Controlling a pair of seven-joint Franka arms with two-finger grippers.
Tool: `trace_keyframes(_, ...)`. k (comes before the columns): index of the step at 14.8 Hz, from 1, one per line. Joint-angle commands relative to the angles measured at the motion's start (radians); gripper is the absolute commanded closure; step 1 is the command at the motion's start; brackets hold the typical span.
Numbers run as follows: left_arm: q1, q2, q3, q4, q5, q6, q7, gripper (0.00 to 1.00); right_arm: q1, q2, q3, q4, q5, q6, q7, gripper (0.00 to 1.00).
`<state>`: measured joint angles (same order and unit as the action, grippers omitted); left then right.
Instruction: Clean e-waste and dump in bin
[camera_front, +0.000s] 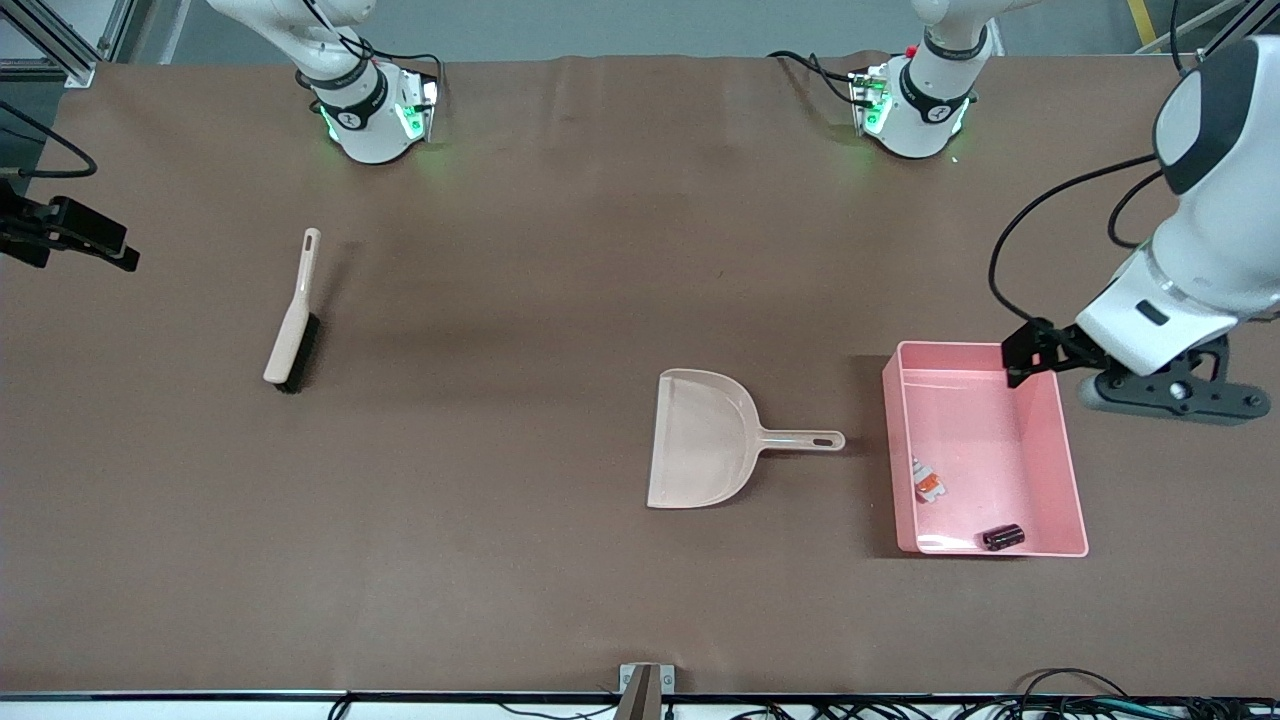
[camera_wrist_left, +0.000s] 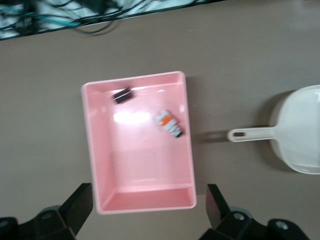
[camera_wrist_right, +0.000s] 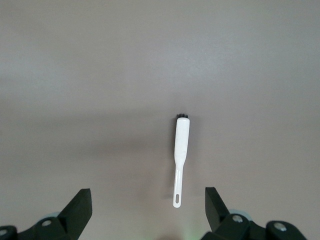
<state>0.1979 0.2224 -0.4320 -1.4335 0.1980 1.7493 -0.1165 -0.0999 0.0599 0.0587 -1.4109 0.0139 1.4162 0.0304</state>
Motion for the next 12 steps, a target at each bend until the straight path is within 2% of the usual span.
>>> trace_keyframes(1,-0.103,-0.11,0.154,-0.05,-0.035,-0.028,-0.017,0.0,-0.004,0.003,-0.002,0.012,-0.005,-0.017,-0.003,0.0)
trace_keyframes(2,-0.115,-0.141,0.183,-0.074,-0.069,-0.049,-0.02,0.0,-0.011,0.001,-0.004,0.012,-0.005,-0.031,-0.004,0.0)
trace_keyframes(4,-0.175,-0.204,0.303,-0.138,-0.171,-0.056,-0.015,0.0,-0.021,0.001,-0.005,0.009,-0.003,-0.06,-0.004,0.0)
trace_keyframes(6,-0.242,-0.262,0.384,-0.208,-0.203,-0.056,-0.011,0.0,-0.038,0.003,-0.005,0.006,-0.003,-0.063,-0.004,0.0)
trace_keyframes(9,-0.299,-0.345,0.404,-0.3,-0.201,-0.056,-0.011,0.0,-0.041,0.001,-0.005,0.003,-0.005,-0.088,-0.004,0.0)
trace_keyframes(12,-0.321,-0.356,0.407,-0.303,-0.195,-0.071,0.04,0.0,-0.04,0.003,-0.005,0.003,-0.005,-0.102,0.0,0.0)
